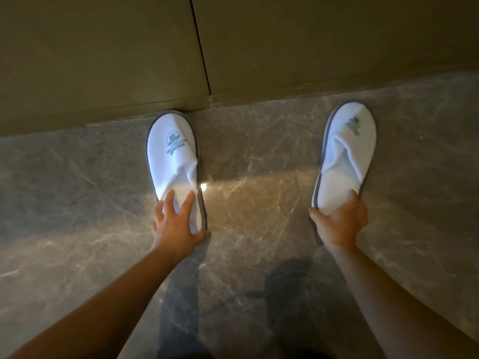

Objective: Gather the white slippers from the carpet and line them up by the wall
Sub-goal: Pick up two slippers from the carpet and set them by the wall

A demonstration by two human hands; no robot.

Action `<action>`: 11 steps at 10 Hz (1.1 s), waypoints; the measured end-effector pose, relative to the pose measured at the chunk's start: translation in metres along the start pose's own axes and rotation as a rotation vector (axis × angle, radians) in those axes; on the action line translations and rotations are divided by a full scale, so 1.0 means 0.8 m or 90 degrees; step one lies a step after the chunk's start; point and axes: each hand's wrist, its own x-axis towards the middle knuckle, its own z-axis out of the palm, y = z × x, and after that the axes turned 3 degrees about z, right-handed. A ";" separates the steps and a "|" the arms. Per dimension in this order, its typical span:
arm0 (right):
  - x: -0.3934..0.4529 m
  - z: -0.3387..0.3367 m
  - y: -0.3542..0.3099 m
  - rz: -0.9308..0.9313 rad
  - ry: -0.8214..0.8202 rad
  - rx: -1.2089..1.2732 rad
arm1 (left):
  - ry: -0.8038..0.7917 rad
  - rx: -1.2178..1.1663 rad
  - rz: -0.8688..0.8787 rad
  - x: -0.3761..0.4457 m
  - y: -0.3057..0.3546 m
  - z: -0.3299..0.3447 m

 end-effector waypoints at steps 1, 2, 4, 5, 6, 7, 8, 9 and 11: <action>-0.034 0.018 0.000 -0.073 -0.076 0.023 | -0.020 0.002 0.016 0.000 -0.003 -0.002; -0.061 0.040 -0.014 -0.129 -0.138 0.027 | -0.068 0.017 0.037 -0.001 -0.011 -0.007; -0.092 0.066 -0.044 -0.216 -0.204 -0.044 | -0.078 0.047 0.050 -0.006 -0.029 -0.009; -0.095 0.072 -0.052 -0.219 -0.198 -0.094 | -0.072 0.063 0.071 -0.006 -0.033 -0.006; -0.092 0.074 -0.058 -0.219 -0.194 -0.139 | -0.067 0.075 0.081 -0.007 -0.034 -0.004; -0.093 0.075 -0.062 -0.210 -0.185 -0.156 | -0.072 0.076 0.084 -0.008 -0.035 -0.003; -0.099 0.080 -0.066 -0.179 -0.179 -0.133 | -0.075 0.075 0.090 -0.006 -0.037 -0.004; -0.104 0.086 -0.070 -0.157 -0.179 -0.109 | -0.071 0.076 0.094 -0.006 -0.038 -0.004; -0.112 0.093 -0.072 -0.151 -0.176 -0.095 | -0.067 0.072 0.095 -0.007 -0.039 -0.004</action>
